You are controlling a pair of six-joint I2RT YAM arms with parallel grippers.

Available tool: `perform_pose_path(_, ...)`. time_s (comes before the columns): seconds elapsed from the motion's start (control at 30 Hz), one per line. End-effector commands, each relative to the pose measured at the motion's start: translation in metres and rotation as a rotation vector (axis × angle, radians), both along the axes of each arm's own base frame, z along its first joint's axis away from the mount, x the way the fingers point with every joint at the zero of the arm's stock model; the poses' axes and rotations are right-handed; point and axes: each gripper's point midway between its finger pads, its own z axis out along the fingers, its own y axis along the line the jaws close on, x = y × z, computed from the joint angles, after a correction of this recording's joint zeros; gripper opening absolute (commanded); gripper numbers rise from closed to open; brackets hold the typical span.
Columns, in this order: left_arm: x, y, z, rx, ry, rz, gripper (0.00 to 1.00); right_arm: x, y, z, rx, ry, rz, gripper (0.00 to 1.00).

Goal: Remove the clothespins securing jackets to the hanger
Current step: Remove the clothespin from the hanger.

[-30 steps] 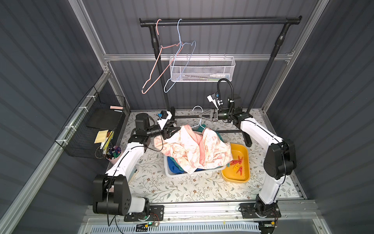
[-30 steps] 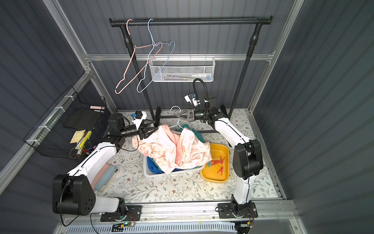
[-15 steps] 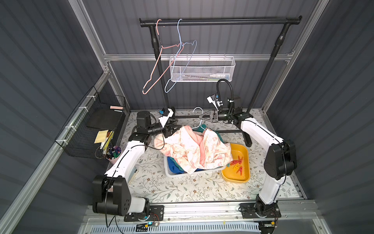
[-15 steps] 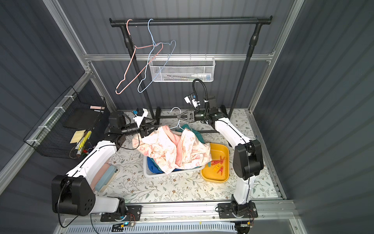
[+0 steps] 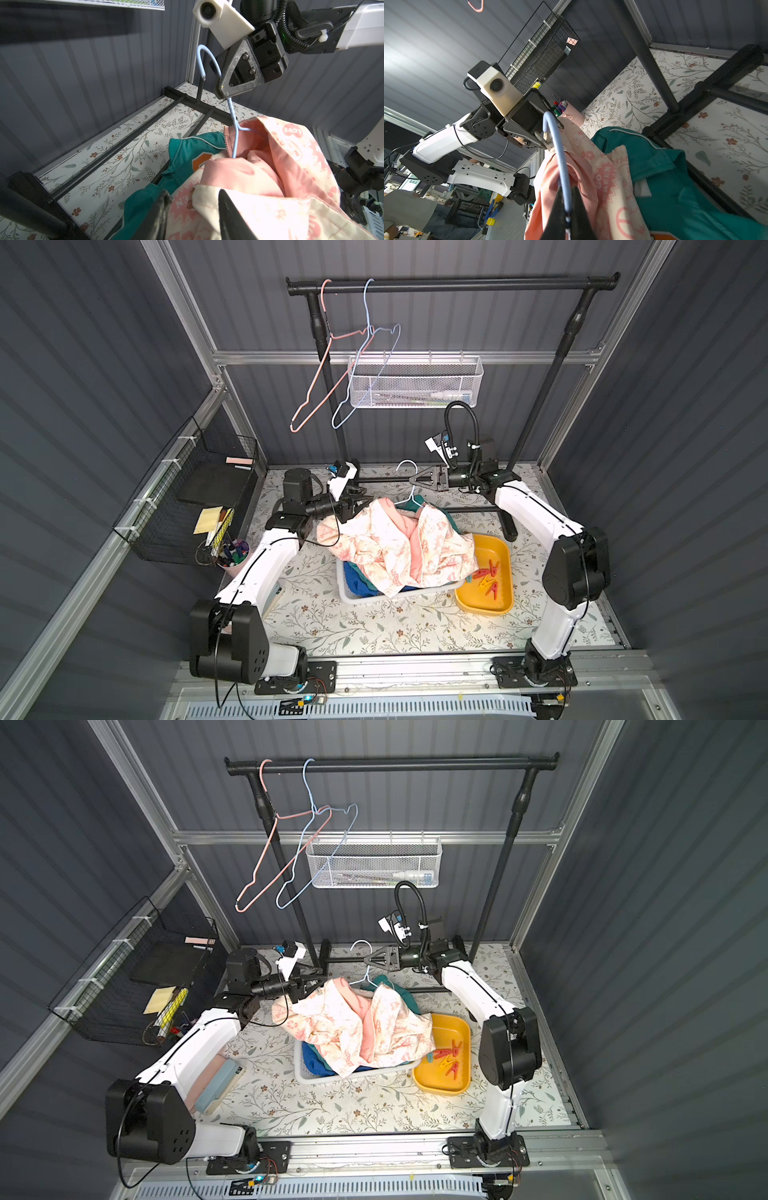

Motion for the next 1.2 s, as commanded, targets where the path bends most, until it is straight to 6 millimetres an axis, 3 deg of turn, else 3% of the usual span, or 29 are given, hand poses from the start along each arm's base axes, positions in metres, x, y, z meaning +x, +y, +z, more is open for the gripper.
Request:
perform_pose_path(0.0,-0.007,-0.002,0.012,-0.010,-0.013,-0.005,0.39,-0.013,-0.004,0.019,0.018,-0.047,0.038,0.00)
perform_pose_path(0.27,-0.015,-0.003,0.018,-0.027,-0.002,-0.018,0.31,-0.013,-0.005,0.016,0.006,-0.046,0.037,0.00)
perform_pose_path(0.47,-0.007,-0.001,0.017,-0.024,-0.006,0.009,0.28,-0.013,-0.004,0.016,0.004,-0.047,0.036,0.00)
perform_pose_path(0.83,-0.009,-0.003,0.005,0.005,0.022,-0.009,0.15,-0.015,-0.005,0.015,0.001,-0.048,0.034,0.00)
perform_pose_path(1.17,-0.014,-0.010,0.007,-0.008,0.032,-0.038,0.00,-0.019,-0.004,0.018,0.003,-0.054,0.036,0.00)
